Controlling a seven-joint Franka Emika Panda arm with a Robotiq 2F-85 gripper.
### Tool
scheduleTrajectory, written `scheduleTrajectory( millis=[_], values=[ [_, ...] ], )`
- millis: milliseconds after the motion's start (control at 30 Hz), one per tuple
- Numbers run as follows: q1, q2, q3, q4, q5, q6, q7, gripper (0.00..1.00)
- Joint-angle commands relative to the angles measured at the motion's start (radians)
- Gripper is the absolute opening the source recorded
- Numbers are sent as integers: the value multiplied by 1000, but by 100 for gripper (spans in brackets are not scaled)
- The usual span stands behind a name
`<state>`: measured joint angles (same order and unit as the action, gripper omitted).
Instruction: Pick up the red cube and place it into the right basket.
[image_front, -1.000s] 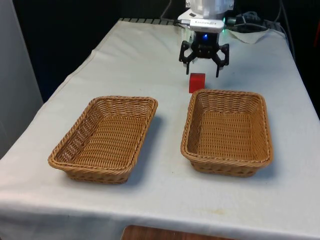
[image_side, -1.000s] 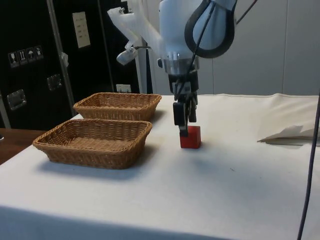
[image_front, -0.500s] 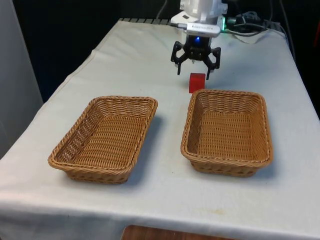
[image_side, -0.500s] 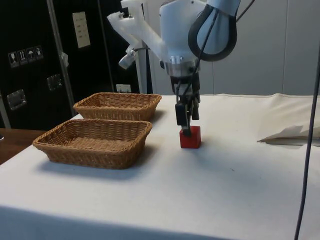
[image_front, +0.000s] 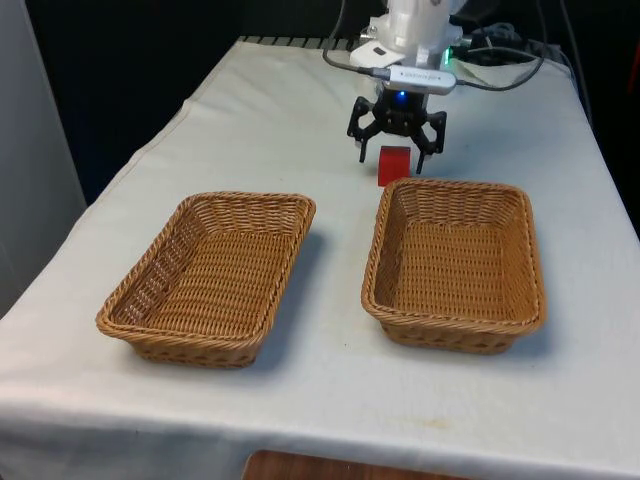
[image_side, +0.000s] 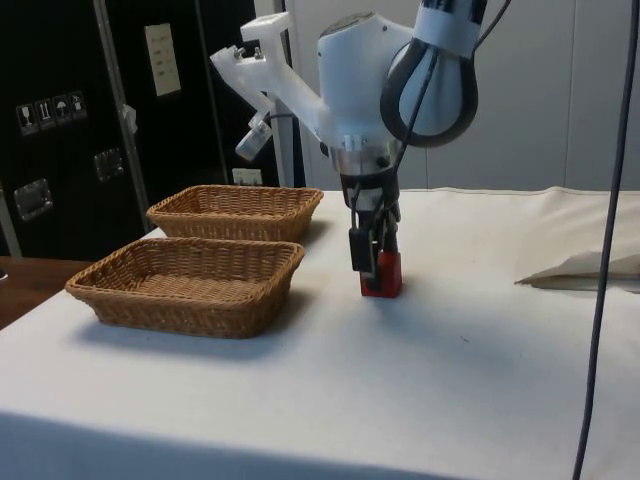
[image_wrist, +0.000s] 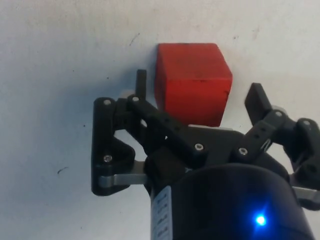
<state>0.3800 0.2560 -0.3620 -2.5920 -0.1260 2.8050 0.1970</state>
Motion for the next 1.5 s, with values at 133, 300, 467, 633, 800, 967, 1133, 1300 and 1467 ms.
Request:
scheduleTrajectory(
  millis=[133, 300, 467, 633, 800, 967, 1133, 1300, 1467],
  values=[
    [4, 10, -3, 1, -5, 20, 14, 46],
    [3, 10, -2, 0, -4, 22, 15, 3],
    [3, 10, -2, 0, -3, 23, 16, 3],
    [6, -7, -7, -3, -9, 9, 20, 3],
    [7, -60, -17, -12, -20, -29, 32, 3],
    [4, -97, -16, -13, -23, -60, 37, 3],
    [-6, -153, -4, -15, 0, -108, 20, 3],
    [-8, -204, -10, -1, -28, -169, 49, 3],
    [-10, -230, -8, 15, -27, -207, 53, 3]
  ],
)
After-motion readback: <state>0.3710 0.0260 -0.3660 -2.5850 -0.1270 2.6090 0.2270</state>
